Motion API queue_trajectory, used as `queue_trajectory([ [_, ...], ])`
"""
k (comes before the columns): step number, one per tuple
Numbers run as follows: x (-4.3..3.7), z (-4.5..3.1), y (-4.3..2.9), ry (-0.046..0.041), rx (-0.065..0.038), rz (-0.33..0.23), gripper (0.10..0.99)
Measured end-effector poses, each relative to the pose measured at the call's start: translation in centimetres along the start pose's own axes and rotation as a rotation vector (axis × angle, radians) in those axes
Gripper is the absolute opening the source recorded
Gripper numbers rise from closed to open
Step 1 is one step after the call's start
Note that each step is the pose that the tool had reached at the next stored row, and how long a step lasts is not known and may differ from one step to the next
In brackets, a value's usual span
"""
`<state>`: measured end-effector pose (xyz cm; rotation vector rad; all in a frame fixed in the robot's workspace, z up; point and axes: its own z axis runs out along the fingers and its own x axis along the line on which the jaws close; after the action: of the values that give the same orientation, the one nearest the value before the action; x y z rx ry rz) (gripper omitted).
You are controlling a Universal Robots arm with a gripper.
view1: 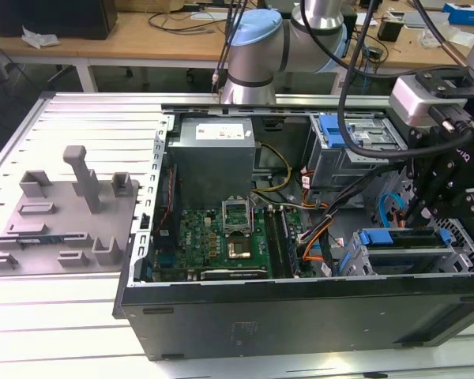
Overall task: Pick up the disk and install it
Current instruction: 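Insert the second disk wire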
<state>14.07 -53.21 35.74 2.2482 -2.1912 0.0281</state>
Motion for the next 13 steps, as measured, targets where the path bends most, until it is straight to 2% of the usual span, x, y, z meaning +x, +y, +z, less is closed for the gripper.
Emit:
queue_trajectory([
  [13,0.05,0.35,-0.10,0.0001,0.000,0.000,0.161],
])
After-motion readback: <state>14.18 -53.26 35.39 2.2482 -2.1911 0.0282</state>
